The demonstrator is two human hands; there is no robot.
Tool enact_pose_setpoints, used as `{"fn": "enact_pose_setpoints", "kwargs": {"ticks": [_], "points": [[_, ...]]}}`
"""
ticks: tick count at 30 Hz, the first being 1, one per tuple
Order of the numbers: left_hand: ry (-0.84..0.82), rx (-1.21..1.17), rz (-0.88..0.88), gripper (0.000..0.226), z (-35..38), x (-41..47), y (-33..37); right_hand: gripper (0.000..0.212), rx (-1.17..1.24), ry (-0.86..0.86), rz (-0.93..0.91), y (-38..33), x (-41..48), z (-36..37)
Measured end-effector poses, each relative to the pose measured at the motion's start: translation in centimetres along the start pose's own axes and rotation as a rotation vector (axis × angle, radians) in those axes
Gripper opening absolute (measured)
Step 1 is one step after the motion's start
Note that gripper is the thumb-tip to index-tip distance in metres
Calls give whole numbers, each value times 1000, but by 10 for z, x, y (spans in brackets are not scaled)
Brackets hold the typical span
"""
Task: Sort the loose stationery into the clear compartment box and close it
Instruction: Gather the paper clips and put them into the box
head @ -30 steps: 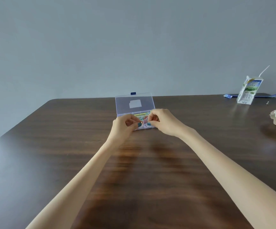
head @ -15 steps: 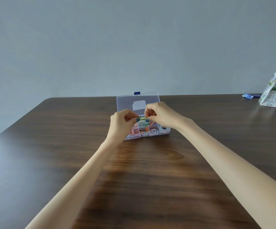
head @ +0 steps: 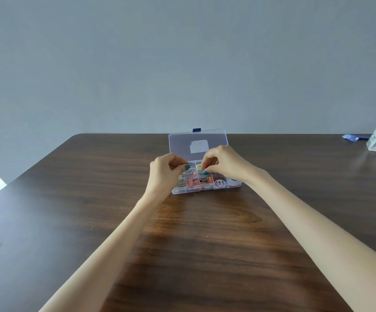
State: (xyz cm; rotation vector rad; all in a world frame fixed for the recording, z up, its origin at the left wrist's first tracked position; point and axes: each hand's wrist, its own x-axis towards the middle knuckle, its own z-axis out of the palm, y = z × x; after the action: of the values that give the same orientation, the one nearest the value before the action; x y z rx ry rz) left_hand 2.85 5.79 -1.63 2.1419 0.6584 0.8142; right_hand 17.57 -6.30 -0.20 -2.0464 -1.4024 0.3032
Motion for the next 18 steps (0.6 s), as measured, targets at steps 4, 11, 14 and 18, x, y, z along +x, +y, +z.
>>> {"fn": "enact_pose_setpoints", "kwargs": {"ticks": [4, 11, 14, 18], "points": [[-7, 3, 5, 6, 2, 1, 2, 11, 15, 21, -9, 1, -3, -3], [-38, -16, 26, 9, 13, 2, 7, 12, 97, 142, 16, 15, -10, -12], [-81, -12, 40, 7, 21, 5, 14, 11, 101, 202, 28, 23, -16, -18], [-150, 60, 51, 10, 35, 10, 20, 11, 86, 246, 52, 32, -26, -25]]}}
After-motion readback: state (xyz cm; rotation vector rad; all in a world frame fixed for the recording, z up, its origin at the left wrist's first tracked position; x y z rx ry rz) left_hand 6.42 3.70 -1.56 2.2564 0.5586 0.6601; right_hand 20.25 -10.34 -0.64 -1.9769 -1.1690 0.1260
